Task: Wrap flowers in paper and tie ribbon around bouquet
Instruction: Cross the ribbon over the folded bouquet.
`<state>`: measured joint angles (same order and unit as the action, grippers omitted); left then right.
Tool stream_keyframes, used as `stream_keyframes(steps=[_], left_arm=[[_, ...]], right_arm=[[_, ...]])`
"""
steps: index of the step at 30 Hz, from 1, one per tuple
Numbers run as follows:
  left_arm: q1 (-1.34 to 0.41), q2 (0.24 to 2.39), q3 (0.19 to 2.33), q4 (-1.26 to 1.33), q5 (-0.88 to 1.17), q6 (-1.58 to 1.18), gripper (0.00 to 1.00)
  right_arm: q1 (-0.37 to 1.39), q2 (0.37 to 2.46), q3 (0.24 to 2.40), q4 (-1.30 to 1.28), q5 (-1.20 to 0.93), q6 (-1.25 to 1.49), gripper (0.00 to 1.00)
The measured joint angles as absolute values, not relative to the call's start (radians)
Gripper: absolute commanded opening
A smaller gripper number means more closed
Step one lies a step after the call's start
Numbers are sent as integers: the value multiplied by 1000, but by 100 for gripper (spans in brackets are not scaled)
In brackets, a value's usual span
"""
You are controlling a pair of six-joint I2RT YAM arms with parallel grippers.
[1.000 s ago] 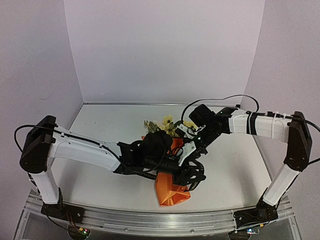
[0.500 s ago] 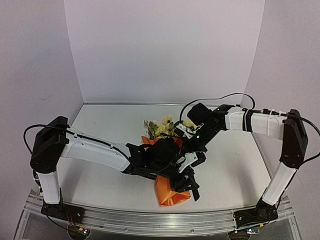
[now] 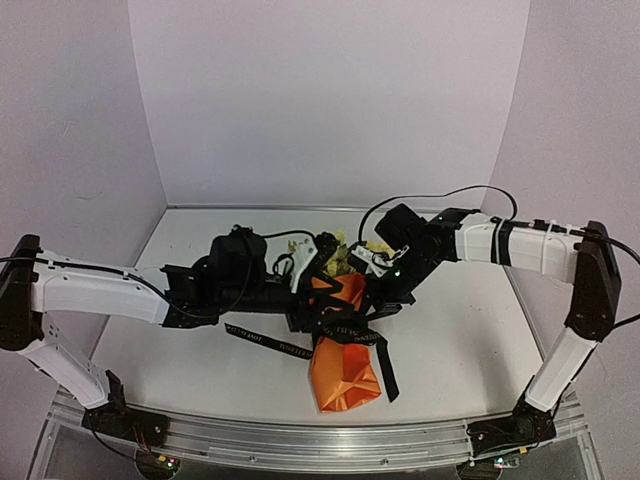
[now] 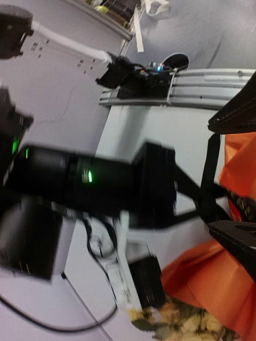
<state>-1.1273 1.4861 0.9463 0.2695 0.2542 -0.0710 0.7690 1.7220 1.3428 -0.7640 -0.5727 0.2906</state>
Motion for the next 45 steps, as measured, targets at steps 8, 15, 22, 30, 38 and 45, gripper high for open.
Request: stream_keyframes(steps=[8,15,22,30,38,45], left_arm=[[-1016,1529,912,257,279,6,58],[-999,1650,976,192,343,70,57],[-988,1691,1015,183,345,103,57],[-988,1734,1053,183,371,126,51],[-988,1757,1075,183,437,123,43],[-986,1755,1063,184,457,114,43]], right_arm=[[798,1634,1331,-745,-561,287,0],[809,1633,1331,-739,-562,270,0],[823,1633,1331,-734,-566,241,0],[843,1633,1331,-734,-566,224,0],[851,1633,1335,-735,-531,219,0],[857,1633,1335,-736,-491,204,0]])
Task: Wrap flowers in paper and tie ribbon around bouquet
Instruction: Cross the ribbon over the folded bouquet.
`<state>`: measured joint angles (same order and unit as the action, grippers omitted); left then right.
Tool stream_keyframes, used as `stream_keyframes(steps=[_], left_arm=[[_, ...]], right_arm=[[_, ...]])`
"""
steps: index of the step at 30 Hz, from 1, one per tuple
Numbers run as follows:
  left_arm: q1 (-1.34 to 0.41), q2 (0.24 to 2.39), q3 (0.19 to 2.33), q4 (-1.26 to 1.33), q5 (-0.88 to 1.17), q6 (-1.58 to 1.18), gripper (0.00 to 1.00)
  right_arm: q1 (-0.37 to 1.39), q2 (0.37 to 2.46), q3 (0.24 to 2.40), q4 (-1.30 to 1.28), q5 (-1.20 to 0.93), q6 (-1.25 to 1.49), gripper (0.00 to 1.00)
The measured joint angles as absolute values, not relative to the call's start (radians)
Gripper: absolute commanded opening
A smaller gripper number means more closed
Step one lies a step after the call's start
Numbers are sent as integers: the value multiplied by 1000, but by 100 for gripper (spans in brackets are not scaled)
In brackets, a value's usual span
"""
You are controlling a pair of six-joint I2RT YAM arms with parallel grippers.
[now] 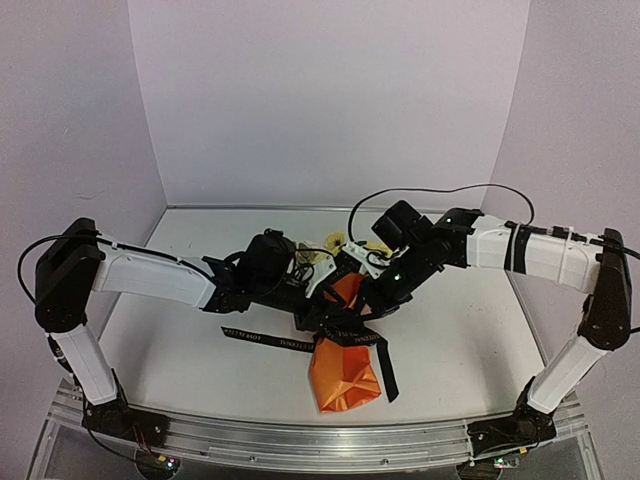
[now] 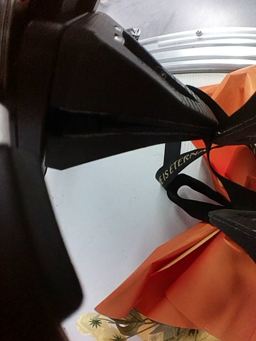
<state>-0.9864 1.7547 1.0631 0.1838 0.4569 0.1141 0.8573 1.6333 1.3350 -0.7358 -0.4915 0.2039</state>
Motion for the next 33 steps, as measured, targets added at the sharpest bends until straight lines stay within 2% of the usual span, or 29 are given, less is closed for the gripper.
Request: stream_keyframes(steps=[7,10,13,17,18,23,27,33], left_arm=[[-987,1753,1056,184,472,116,38],[-987,1753,1056,184,471,122,30],[-987,1754,1060,184,469,131,16],[-988,1761,1067,185,468,133,1],[-988,1763,1068,189,467,133,0],[-988,1764,1064,220,435,117,0],[-982,1758,1021,301,402,71,0],[-949,1747,960,371,383,-8,0]], right_arm=[[866,1633,1335,-737,-465,186,0],[870,1633,1335,-740,-457,183,0],[873,1633,1335,-744,-453,184,1],[873,1633,1335,-744,-437,182,14],[873,1632,1335,-744,-432,182,17],[873,1600,1294,-699,-401,176,51],[877,1500,1164,-607,-366,143,67],[883,1377,941,-391,-308,47,75]])
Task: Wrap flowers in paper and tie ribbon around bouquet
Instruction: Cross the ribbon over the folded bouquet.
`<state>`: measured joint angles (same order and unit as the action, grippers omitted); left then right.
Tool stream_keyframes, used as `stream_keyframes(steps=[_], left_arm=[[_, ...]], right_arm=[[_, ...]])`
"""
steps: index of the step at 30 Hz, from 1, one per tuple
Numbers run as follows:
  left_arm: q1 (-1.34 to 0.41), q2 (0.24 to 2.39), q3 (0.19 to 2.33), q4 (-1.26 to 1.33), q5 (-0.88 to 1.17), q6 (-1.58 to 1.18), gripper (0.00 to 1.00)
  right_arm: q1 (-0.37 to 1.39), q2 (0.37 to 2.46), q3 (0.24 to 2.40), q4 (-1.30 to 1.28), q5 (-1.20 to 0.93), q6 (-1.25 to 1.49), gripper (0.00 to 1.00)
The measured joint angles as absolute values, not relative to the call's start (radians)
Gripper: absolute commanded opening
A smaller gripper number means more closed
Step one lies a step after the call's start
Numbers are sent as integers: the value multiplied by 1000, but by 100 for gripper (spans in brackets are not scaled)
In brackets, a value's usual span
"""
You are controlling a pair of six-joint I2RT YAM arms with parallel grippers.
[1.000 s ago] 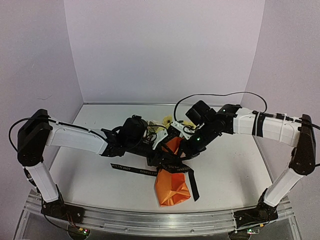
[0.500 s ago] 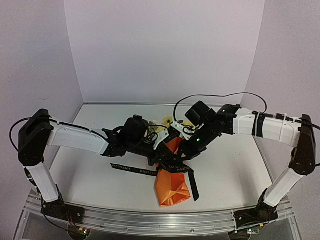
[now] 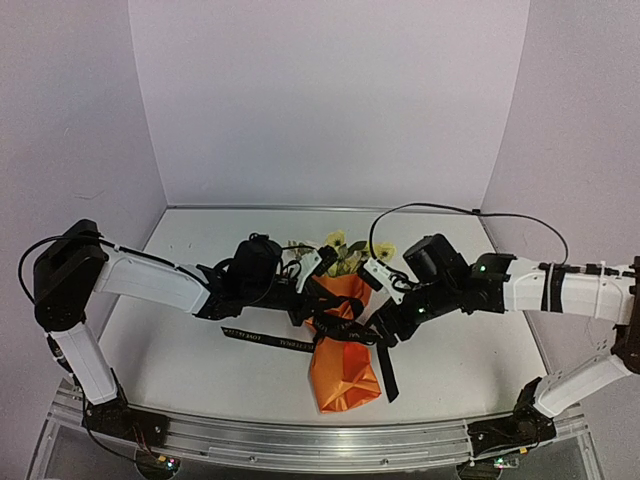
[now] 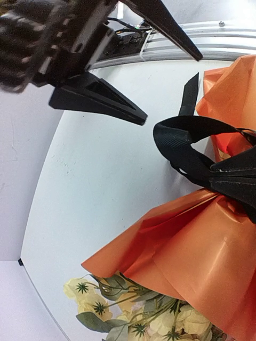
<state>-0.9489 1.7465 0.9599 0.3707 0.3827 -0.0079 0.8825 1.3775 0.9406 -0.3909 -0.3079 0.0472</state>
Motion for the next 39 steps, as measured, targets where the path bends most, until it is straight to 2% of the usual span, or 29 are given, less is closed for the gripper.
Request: stream_keyframes(steps=[7,13,17,24,36,39], left_arm=[[-918,1737,953,421,393,-70,0],[-910,1735,953,430,403,-93,0],[-908,1735,953,429,415,-104,0],[-902,1734,953,429,419,-105,0],[-892,1734,953,429,426,-109,0],[-888,1734,953,429,428,-114,0]], right_arm=[[883,1438,739,-4,-304,-117,79],[883,1532,733,184,-305,-187,71],[883,1569,752,235,-309,-185,62],[883,1572,750,262,-335,-158,53],[883,1565,716,269,-391,-70,47],[883,1565,714,270,-391,-59,37]])
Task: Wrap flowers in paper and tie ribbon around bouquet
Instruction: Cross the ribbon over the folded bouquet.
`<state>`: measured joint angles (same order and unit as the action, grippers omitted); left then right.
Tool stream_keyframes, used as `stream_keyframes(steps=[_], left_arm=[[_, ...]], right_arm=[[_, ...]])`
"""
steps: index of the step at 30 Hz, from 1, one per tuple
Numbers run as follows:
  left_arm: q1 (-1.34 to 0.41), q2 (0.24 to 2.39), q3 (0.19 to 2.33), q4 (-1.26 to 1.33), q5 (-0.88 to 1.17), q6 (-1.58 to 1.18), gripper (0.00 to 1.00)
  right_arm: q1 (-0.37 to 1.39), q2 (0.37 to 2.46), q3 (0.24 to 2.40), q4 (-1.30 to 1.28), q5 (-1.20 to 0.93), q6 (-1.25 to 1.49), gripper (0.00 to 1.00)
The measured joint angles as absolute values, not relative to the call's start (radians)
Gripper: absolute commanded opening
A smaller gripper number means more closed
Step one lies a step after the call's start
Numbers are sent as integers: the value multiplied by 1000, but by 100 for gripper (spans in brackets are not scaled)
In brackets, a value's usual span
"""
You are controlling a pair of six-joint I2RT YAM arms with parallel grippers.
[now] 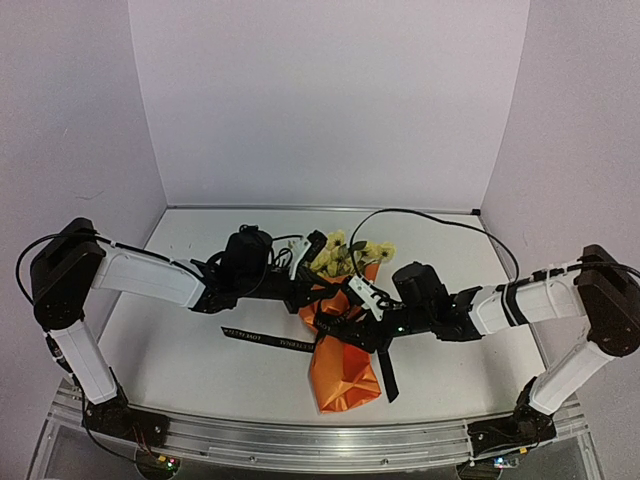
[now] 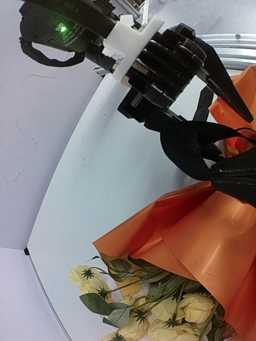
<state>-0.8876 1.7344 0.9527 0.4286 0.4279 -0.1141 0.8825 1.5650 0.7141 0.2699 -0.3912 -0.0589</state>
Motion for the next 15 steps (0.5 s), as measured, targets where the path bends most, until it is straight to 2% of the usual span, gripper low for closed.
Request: stream_keyframes(steps=[9,15], left_arm=[[-881,1733,953,429,440,-132,0],[-872,1718,947,432,456,-140,0]], right_arm=[[883,1558,697,274,-393,-26,1],[883,1498,650,269,-373,-18,0]])
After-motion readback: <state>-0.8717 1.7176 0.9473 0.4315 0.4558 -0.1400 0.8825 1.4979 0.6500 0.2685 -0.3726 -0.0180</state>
